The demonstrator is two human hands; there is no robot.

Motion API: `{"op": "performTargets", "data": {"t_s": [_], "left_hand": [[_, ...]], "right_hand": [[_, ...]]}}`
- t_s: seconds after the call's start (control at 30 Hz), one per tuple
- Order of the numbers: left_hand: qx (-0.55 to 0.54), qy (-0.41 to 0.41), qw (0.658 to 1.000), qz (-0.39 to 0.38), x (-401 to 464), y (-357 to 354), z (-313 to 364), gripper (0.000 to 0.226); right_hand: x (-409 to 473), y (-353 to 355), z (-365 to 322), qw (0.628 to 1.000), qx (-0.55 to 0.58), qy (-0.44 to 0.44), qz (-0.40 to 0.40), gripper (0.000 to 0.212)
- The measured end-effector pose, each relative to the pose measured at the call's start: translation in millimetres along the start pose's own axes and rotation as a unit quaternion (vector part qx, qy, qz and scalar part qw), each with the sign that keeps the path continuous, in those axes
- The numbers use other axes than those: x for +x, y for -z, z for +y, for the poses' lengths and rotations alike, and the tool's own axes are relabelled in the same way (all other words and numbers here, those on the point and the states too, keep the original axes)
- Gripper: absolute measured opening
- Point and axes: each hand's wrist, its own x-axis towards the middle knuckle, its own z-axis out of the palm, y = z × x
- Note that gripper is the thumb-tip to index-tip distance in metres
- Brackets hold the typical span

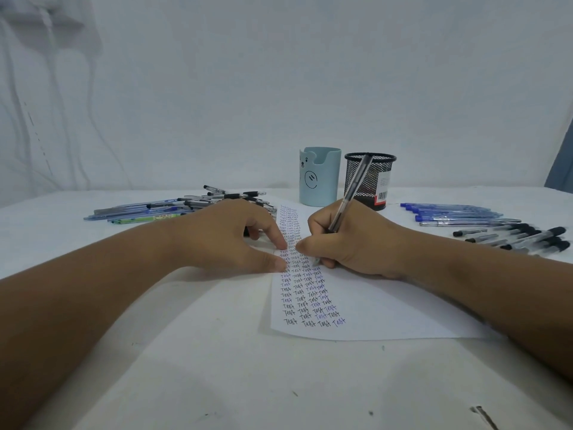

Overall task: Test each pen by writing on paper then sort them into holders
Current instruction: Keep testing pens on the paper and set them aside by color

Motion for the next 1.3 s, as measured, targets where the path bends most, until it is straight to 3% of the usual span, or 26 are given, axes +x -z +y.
{"op": "performTargets", "data": {"t_s": [0.13,0.27,0.67,1.3], "left_hand": [[-0.002,0.004,1.0,-0.002,-0.1,0.3,0.5,0.037],[-0.002,-0.003,1.0,-0.005,-0.3,0.1,0.2,0.027],[-0.004,-0.007,1.0,-0.008,0.6,-0.5,-1.2,0.048],[-0.004,-0.001,1.0,-0.005,-0.1,-0.5,0.3,0.049]], "right_hand": [[-0.1,-0.7,0.2,1.0,0.009,0.006,0.005,0.039],[-0.5,-0.6,-0.3,1.0,-0.009,0.01,0.002,0.036],[0.3,0.7,2.7,1.0,-0.013,0.023,-0.001,0.036],[1.2,0.7,3.7,0.999,-0.036,0.029,0.017,0.044]]}}
